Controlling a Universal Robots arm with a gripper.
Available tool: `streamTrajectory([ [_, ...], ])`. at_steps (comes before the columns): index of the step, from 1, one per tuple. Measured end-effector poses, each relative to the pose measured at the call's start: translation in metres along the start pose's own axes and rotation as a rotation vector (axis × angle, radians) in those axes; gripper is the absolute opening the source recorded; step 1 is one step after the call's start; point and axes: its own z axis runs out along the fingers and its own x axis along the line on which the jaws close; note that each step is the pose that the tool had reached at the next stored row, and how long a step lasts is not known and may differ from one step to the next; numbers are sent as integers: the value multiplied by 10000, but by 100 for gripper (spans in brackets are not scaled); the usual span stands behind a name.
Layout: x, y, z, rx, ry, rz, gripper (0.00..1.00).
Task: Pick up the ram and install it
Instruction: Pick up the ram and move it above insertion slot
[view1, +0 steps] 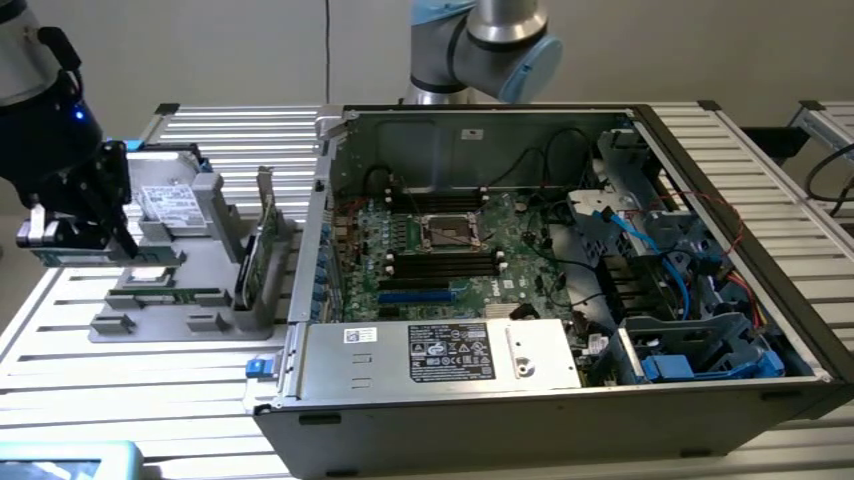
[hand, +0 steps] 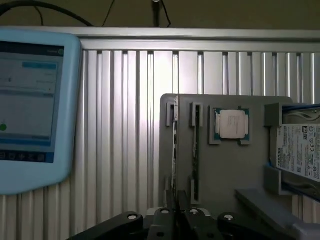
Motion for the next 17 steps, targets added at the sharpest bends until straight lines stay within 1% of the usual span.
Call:
streamTrajectory([
  [3,10,-82,-141,-6,-50,-11,14],
  [6,17,-166,-278,-14,-71,-20,14],
  [12,27,-342,-534,-52,-83,-41,14],
  [17,34,-497,-729,-101,-82,-56,14],
])
